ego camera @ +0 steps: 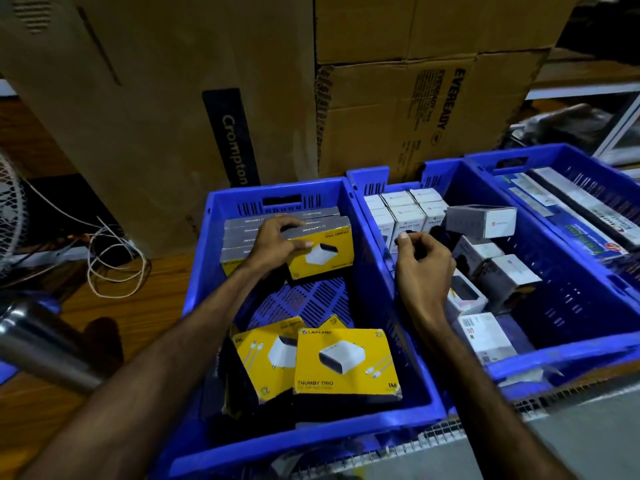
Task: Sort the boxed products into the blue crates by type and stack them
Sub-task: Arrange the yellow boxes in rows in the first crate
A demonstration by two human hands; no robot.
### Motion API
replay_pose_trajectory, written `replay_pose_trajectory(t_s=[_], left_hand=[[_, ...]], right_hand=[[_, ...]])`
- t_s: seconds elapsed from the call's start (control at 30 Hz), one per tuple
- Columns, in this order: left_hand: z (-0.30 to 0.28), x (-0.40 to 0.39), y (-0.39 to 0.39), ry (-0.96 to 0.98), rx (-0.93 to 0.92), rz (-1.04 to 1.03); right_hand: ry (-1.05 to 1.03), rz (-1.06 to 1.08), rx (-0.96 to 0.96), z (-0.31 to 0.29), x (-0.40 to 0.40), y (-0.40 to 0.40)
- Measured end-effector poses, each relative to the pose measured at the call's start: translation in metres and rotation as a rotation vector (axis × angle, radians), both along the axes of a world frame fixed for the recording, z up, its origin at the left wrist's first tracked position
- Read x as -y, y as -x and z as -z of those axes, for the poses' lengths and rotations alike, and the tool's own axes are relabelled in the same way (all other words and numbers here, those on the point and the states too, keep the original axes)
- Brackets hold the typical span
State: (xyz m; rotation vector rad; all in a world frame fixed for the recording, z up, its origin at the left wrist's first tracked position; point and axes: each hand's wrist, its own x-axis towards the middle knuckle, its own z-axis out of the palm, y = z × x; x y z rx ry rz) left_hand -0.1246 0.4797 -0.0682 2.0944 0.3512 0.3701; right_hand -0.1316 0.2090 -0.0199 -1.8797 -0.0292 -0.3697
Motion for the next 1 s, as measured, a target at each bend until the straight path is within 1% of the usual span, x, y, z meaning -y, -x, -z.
replay_pose_trajectory(t_s=[0.1, 0.17, 0.27, 0.37, 0.47, 0.6, 0.73, 0.8, 1.0], left_hand=[[0.000, -0.002, 0.000, 0.025, -0.002, -0.011], [0.002, 0.000, 0.000, -0.024, 0.017, -0.014], [0.002, 0.011, 0.008, -0.160, 0.027, 0.075], [0.010, 0.022, 0.016, -0.363, 0.045, 0.178], [0.013, 0.020, 0.016, -0.450, 0.053, 0.152], [0.017, 0.019, 0.015, -0.742, 0.038, 0.099], [0.026, 0.019, 0.011, -0.929, 0.020, 0.059], [0.030, 0.015, 0.010, -0.983, 0.028, 0.043], [0.034, 0.015, 0.003, -1.042, -0.022, -0.004]], right_hand=[[0.003, 0.002, -0.003, -0.001, 0.000, 0.000], [0.001, 0.001, 0.003, -0.002, 0.000, 0.001], [0.007, -0.001, 0.004, -0.001, 0.001, 0.001], [0.010, -0.010, 0.004, 0.000, 0.001, 0.001], [0.018, -0.009, 0.014, -0.001, 0.001, 0.001], [0.020, -0.022, 0.015, 0.001, 0.001, 0.000], [0.016, -0.038, 0.019, 0.003, 0.003, 0.001], [0.019, -0.036, 0.024, 0.003, 0.003, 0.001], [0.037, -0.031, 0.028, 0.005, 0.002, -0.001]])
